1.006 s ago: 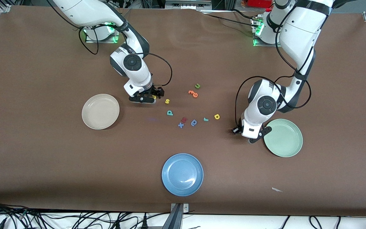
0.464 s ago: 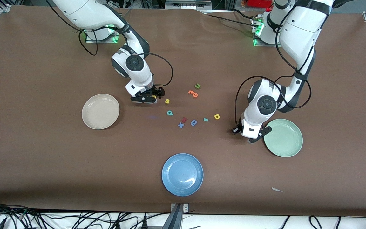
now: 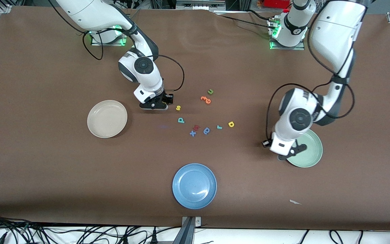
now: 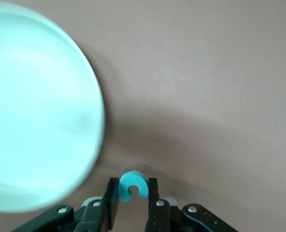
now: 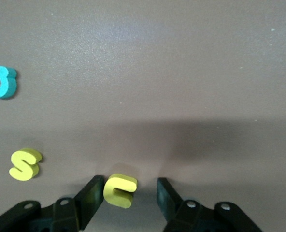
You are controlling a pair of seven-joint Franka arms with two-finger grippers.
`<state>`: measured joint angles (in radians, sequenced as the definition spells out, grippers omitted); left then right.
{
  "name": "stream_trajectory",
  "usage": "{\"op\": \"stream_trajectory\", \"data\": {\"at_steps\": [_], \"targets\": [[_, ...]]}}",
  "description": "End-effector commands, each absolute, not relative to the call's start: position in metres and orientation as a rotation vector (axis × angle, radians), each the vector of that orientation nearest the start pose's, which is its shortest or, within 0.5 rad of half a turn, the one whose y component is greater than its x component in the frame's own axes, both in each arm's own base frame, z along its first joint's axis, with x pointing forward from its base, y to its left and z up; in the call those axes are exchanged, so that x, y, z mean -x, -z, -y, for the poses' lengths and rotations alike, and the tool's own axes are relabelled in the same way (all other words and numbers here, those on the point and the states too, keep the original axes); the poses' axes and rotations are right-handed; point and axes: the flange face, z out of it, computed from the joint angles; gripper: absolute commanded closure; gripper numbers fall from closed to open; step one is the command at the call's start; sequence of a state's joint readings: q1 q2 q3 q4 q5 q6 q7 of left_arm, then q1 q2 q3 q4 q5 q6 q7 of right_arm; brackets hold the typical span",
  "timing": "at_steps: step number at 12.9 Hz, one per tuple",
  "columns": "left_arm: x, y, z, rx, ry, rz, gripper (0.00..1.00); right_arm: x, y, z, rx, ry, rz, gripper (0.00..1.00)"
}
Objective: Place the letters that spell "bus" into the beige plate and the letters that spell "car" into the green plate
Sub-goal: 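Place the teal c on the green plate while the right places yellow c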
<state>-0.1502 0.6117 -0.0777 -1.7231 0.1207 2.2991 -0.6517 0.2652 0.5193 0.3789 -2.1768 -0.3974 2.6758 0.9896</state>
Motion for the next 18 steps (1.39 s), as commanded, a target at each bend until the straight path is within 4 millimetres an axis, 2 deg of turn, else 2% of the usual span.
{"op": "stream_trajectory", "data": {"at_steps": [1,3,4,5,7,8,10,12,14,16,18], "targets": [[-0.655,-0.243,0.089,3.052,-0.075,0.233,0.78,-0.432,-0.161,-0.347,3.123,0.060,-0.047,0.61],[-0.657,-0.242,0.056,3.060,-0.098,0.012,0.67,-0.432,-0.161,-0.347,3.123,0.060,-0.047,0.75],[-0.659,-0.243,0.042,3.040,-0.095,-0.105,0.35,-0.433,-0.161,-0.346,3.123,0.062,-0.049,0.81],[-0.660,-0.242,0.043,3.032,-0.095,-0.164,0.00,-0.434,-0.163,-0.346,3.122,0.068,-0.047,0.81],[-0.662,-0.247,0.063,3.046,-0.075,-0.130,0.00,-0.438,-0.172,-0.345,3.124,0.089,-0.047,0.81],[-0.662,-0.251,0.085,3.061,-0.053,0.010,0.00,-0.444,-0.185,-0.343,3.122,0.130,-0.027,0.81],[-0.651,-0.243,0.144,3.061,-0.059,0.127,0.00,-0.456,-0.204,-0.328,3.175,0.147,0.018,0.81],[-0.639,-0.232,0.186,3.061,-0.072,0.221,0.00,-0.469,-0.223,-0.312,3.198,0.169,0.078,0.81],[-0.629,-0.231,0.217,3.141,-0.153,0.405,0.00,-0.479,-0.236,-0.295,3.230,0.164,0.139,0.81],[-0.617,-0.228,0.245,3.174,-0.218,0.492,0.00,-0.495,-0.253,-0.262,3.255,0.165,0.221,0.81],[-0.604,-0.219,0.276,3.164,-0.197,0.561,0.00,-0.509,-0.262,-0.229,3.282,0.130,0.323,0.81]]}}
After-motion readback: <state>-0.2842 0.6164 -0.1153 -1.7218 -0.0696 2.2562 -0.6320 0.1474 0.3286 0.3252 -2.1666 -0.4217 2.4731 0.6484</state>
